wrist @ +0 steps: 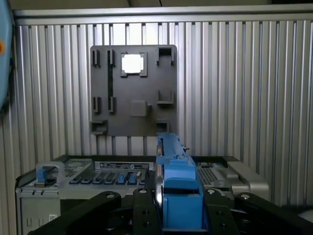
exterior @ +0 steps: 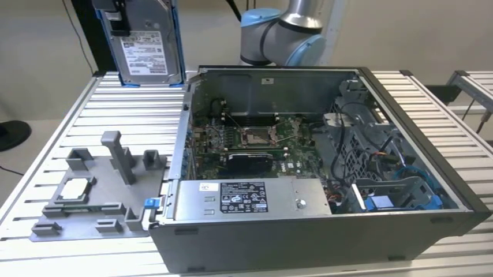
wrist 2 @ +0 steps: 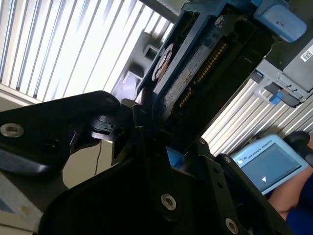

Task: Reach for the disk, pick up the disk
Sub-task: 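Pick up the disk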

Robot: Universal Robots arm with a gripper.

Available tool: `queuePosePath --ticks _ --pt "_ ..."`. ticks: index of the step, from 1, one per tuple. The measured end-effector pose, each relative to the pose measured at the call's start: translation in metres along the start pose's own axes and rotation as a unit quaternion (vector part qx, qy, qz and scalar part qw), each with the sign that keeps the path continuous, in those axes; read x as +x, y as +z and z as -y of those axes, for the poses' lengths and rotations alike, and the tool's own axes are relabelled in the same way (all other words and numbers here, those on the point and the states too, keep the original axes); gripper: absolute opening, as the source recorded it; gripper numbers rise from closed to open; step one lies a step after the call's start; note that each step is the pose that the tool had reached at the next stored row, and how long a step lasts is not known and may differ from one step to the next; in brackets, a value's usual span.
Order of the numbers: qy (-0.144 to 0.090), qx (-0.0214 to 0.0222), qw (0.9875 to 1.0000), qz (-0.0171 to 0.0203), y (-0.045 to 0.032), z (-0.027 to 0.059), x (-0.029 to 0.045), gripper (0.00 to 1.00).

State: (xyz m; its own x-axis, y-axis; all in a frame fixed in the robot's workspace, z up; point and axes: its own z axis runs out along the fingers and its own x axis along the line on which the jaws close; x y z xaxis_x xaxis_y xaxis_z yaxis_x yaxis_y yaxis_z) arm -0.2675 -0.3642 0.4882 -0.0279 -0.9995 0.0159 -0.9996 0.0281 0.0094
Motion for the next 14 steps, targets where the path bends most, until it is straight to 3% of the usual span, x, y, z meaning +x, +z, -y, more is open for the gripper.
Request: queuePosePath --ticks 14 --pt "0.0 0.0 1.0 0.0 -0.0005 0.0456 -0.0013 0.0"
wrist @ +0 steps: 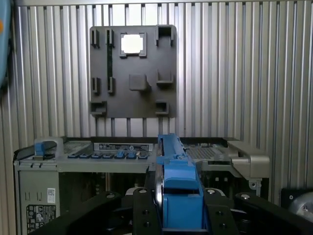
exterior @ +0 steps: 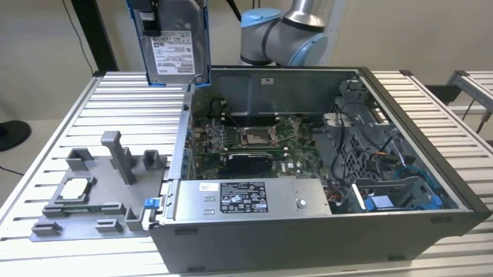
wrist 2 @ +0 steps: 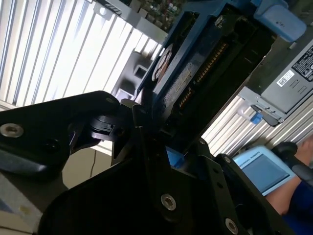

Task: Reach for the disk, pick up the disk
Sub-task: 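Pick up the disk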

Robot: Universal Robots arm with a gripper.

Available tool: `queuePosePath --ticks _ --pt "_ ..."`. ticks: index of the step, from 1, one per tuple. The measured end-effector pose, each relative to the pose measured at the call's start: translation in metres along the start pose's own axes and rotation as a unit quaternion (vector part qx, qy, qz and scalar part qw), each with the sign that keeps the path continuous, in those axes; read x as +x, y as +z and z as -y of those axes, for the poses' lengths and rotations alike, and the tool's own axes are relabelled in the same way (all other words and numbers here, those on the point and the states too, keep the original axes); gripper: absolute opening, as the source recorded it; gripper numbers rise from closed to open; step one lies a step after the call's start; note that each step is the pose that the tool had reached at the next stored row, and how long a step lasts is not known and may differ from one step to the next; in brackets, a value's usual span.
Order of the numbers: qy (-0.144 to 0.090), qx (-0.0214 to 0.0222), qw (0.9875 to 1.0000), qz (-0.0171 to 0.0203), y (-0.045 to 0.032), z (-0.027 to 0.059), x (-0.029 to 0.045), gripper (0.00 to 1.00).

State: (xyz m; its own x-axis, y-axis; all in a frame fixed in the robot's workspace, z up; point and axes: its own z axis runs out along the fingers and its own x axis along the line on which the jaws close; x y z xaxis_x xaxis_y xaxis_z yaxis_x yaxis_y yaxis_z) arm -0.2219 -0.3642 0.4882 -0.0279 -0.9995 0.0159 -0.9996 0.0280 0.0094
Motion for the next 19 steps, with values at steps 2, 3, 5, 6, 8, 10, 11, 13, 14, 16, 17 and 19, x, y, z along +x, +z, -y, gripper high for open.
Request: queuePosePath --ticks 2,3,5,6,8,10,11,13,14,16,17,19 --pt "0.0 0.0 1.0 0.0 -0.0001 0.0064 -0.0002 0.0" --pt "0.0 0.0 1.0 0.0 -0.0001 0.0093 -0.0003 0.0" --pt "0.0 0.0 1.0 0.0 -0.0002 0.0155 -0.0004 0.0" --pt "0.0 0.0 1.0 0.0 -0.0002 0.0188 -0.0005 0.0" --pt "0.0 0.0 1.0 0.0 -0.0002 0.025 -0.0007 0.0" --pt "0.0 0.0 1.0 0.0 -0.0003 0.0312 -0.0009 0.0" --pt "0.0 0.0 1.0 0.0 -0.0004 0.0346 -0.001 0.0" --pt "0.0 0.0 1.0 0.0 -0.0004 0.0411 -0.0012 0.0" --pt "0.0 0.0 1.0 0.0 -0.0004 0.0442 -0.0012 0.0" --pt "0.0 0.0 1.0 0.0 -0.0005 0.0508 -0.0014 0.0" --pt "0.0 0.0 1.0 0.0 -0.0005 0.054 -0.0015 0.0" --pt "0.0 0.0 1.0 0.0 -0.0006 0.0609 -0.0017 0.0"
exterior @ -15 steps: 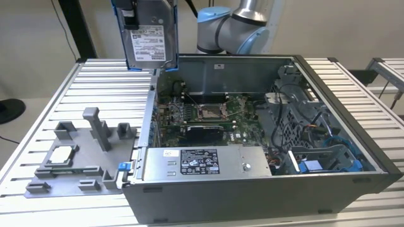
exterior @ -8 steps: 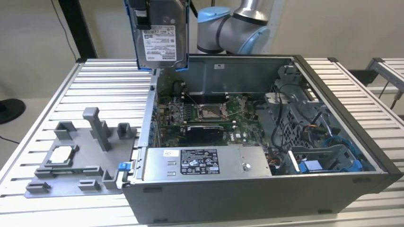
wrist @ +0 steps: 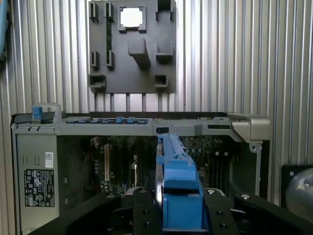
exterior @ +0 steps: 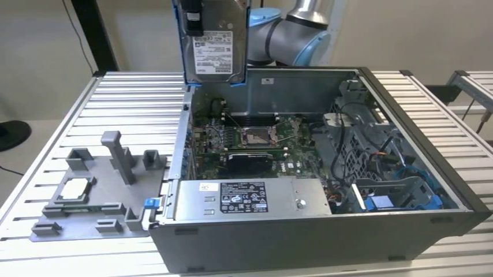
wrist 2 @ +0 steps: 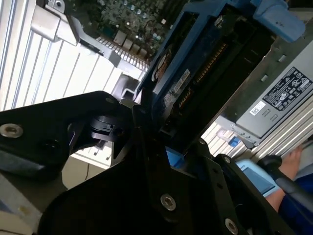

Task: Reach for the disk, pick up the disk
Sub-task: 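Pick up the disk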

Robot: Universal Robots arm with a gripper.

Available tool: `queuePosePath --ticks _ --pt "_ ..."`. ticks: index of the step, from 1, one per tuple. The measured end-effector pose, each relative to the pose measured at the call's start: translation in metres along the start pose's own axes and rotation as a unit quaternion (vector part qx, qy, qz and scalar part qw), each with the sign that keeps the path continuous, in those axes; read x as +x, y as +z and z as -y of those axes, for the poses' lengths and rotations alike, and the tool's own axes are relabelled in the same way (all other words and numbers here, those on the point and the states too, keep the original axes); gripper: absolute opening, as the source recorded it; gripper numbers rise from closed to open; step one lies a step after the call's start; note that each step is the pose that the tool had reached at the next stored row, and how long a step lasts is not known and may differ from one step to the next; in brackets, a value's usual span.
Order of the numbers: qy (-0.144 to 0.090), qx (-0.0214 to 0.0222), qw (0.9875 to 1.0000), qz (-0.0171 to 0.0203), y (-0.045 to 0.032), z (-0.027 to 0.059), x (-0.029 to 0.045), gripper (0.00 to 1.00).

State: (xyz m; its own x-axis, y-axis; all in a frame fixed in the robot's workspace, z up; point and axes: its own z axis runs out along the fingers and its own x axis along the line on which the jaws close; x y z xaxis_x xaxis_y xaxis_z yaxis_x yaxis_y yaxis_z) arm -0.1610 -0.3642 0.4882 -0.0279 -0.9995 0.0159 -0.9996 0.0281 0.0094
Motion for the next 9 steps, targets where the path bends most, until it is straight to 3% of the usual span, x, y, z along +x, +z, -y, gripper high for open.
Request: queuePosePath --ticks 9 --pt "0.0 0.0 1.0 0.0 -0.0003 0.0287 -0.0008 0.0"
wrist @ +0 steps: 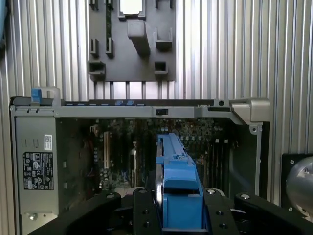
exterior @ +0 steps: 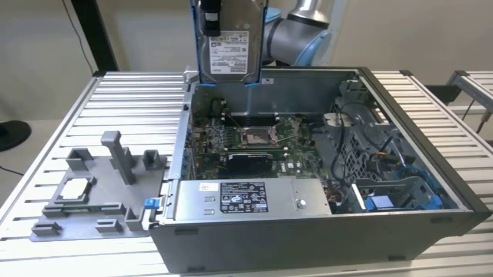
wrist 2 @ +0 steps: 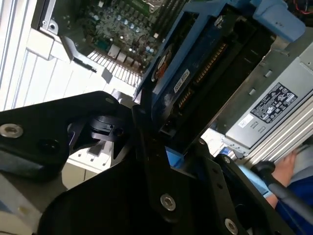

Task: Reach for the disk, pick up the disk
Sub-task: 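Pick up the disk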

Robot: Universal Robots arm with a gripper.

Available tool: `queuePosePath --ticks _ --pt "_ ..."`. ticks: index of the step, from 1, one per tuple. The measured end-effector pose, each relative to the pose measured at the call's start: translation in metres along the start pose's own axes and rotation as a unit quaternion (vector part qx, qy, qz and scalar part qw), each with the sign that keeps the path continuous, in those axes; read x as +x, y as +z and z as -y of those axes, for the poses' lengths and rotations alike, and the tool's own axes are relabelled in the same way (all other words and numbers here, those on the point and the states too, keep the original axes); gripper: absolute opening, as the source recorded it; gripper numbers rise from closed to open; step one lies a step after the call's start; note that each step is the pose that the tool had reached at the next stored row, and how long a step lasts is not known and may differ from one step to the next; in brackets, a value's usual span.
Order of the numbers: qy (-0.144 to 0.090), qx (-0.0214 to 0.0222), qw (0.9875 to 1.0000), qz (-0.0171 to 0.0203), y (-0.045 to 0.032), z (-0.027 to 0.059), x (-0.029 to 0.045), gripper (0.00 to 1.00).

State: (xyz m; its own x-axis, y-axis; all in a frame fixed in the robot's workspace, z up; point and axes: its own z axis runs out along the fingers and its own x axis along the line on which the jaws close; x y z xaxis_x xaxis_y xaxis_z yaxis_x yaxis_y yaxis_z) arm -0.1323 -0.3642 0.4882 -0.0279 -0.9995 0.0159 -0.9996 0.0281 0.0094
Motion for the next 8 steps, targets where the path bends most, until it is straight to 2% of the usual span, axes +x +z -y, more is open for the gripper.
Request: queuePosePath --ticks 8 --pt "0.0 0.0 1.0 0.0 -0.0002 0.024 -0.0007 0.0"
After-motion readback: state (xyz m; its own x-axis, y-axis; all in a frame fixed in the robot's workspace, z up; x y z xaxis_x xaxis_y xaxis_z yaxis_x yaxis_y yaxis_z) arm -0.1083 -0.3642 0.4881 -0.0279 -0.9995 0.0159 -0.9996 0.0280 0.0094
